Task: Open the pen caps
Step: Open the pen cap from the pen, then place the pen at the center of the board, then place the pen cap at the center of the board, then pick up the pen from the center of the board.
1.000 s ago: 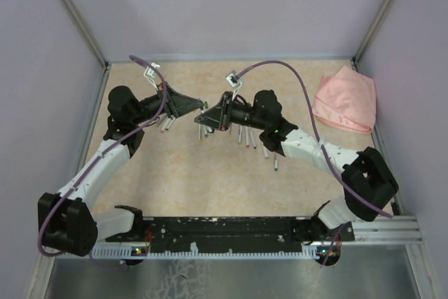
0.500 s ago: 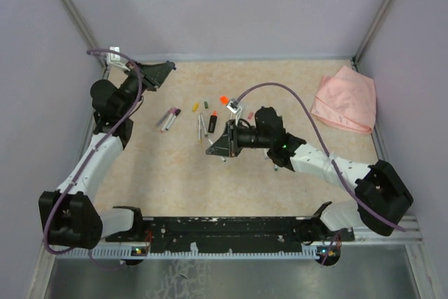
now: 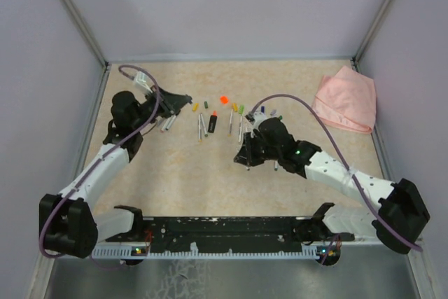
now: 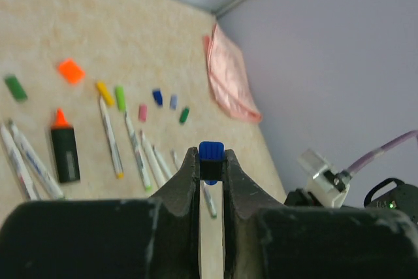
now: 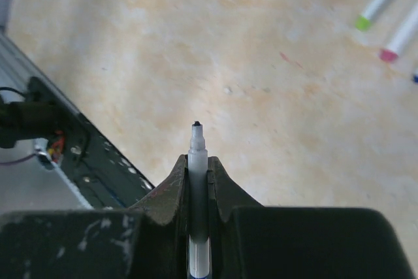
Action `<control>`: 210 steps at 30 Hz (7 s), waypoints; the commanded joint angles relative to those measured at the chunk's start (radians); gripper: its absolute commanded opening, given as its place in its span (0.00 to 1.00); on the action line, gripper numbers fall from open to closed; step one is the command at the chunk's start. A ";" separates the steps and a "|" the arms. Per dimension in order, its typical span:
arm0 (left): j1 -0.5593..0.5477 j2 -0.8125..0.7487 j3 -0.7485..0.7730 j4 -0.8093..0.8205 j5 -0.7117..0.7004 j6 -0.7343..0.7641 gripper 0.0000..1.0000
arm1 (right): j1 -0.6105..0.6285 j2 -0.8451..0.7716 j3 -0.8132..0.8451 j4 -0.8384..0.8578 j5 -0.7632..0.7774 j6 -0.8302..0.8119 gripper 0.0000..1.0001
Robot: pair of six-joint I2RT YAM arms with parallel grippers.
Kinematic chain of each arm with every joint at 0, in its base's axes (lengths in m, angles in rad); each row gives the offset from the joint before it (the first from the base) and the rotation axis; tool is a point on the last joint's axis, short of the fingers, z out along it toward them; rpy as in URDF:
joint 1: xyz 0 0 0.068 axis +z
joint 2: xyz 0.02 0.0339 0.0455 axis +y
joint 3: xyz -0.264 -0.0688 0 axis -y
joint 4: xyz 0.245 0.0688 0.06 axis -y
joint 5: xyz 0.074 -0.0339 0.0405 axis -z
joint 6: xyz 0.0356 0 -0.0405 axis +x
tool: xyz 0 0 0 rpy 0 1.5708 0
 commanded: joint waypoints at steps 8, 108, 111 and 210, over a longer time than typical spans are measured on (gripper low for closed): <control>-0.197 0.035 -0.164 -0.263 -0.071 -0.121 0.00 | 0.196 0.022 -0.139 -0.293 0.313 0.112 0.00; -0.119 0.461 0.374 -0.769 -0.582 0.854 0.71 | 0.080 -0.329 -0.303 0.159 0.387 0.040 0.78; -0.083 0.546 0.447 -0.817 -0.555 0.870 0.71 | 0.055 -0.244 -0.268 0.211 0.337 0.021 0.78; -0.027 0.069 0.275 -0.543 0.066 0.611 0.00 | -0.054 -0.051 -0.015 0.519 -0.061 0.010 0.68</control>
